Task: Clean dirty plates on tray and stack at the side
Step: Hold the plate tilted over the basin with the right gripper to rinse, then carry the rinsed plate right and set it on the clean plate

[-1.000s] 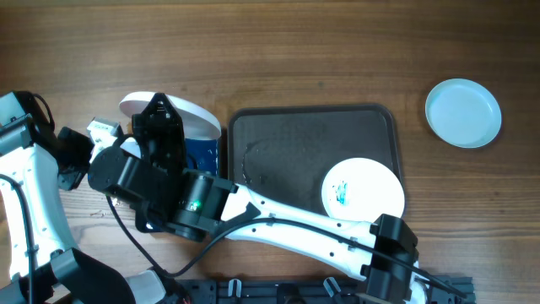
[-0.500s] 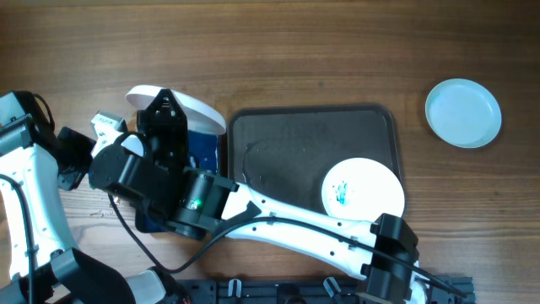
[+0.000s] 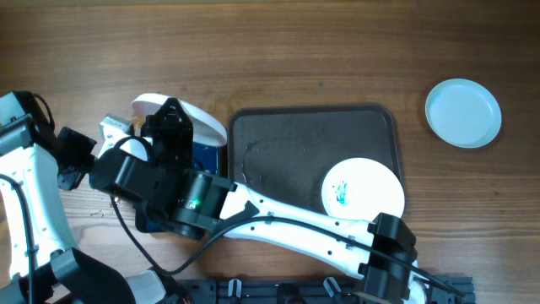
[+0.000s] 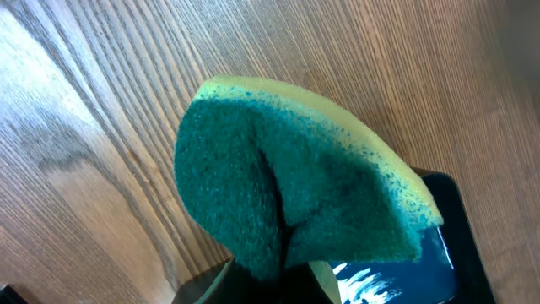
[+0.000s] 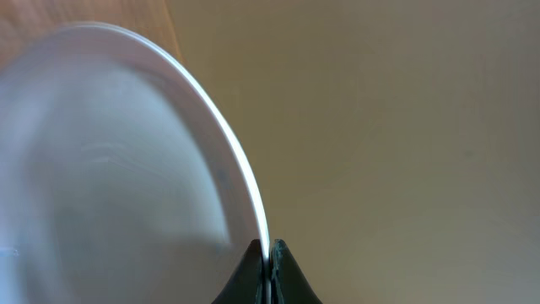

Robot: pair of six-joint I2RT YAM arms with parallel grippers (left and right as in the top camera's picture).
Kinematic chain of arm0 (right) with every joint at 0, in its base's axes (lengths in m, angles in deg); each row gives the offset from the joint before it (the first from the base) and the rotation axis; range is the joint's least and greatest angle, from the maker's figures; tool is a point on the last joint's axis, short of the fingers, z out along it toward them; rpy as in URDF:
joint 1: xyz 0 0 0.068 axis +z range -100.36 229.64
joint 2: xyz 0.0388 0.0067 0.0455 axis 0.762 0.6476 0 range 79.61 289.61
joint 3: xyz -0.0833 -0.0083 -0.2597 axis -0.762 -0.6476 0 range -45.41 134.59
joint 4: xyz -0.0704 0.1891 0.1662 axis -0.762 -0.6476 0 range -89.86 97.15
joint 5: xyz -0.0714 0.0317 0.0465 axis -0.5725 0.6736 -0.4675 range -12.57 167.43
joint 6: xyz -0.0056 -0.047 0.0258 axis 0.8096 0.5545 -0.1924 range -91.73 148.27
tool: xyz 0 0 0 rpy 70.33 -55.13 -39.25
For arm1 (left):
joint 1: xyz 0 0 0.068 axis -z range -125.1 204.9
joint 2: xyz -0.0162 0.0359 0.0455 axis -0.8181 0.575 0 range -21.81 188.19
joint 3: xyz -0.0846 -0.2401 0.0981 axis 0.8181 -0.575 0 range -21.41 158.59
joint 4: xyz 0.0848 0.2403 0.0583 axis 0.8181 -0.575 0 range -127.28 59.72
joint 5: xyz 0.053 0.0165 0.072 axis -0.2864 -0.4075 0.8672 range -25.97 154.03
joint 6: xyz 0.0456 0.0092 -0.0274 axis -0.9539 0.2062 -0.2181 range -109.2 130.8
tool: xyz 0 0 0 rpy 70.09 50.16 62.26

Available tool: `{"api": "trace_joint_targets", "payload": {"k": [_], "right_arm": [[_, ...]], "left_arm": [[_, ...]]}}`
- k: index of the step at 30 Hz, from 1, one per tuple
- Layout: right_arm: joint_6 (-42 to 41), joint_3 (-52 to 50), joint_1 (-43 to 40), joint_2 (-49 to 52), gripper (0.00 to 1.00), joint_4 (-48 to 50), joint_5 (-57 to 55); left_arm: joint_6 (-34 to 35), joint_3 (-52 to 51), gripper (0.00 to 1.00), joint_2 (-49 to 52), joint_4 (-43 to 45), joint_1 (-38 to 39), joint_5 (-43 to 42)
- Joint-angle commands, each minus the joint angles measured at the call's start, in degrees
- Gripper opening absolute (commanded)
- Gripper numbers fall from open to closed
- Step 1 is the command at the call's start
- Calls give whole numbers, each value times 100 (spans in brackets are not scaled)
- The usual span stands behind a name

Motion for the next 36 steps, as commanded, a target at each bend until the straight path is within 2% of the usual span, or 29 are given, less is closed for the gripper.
{"api": "trace_joint_targets", "payload": {"k": [1,3,6,8,10,11,13,14,15,17,20,25,28,32,36], "right_arm": [[-363,109,-2,17,4,184,-411],[-446,109,-35,11,4,11,466],[-511,109,-26,11,4,52,-321],[-605,109,-33,11,4,-149,549],[-584,109,2,11,4,-151,-391],[-691,109,79,-20,4,-63,-422],[-765,109,61,-22,4,-306,398],[-769,109,50,-22,4,-380,92],[-876,109,50,-22,4,-385,-127],[-1161,109,17,-20,4,-601,476],[-2138,109,-190,-24,4,-986,566],[-4288,114,-1086,-90,4,-2135,2406],[-5427,114,-2004,-260,5,-2732,4011],[-6164,114,-3145,-516,4,-2964,5637],[-6522,114,-4428,-713,4,-3224,6564]], "left_arm": [[-90,122,4,-114,9,-22,-66],[-87,122,4,-114,24,-22,-68],[-90,122,4,-114,-2,-22,-66],[-87,122,4,-114,24,-22,-68],[-90,122,4,-114,42,-22,-68],[-90,122,4,-114,22,-22,-66],[-87,122,4,-111,48,-22,-68],[-87,122,4,-111,63,-22,-68],[-92,122,4,-111,52,-22,-63],[-90,122,4,-111,26,-22,-66],[-90,122,4,-111,39,-22,-66],[-90,120,4,-105,44,-22,-66],[-87,122,4,-103,46,-22,-68],[-90,111,4,-103,39,20,-87],[-90,111,4,-103,59,168,-299]]}}
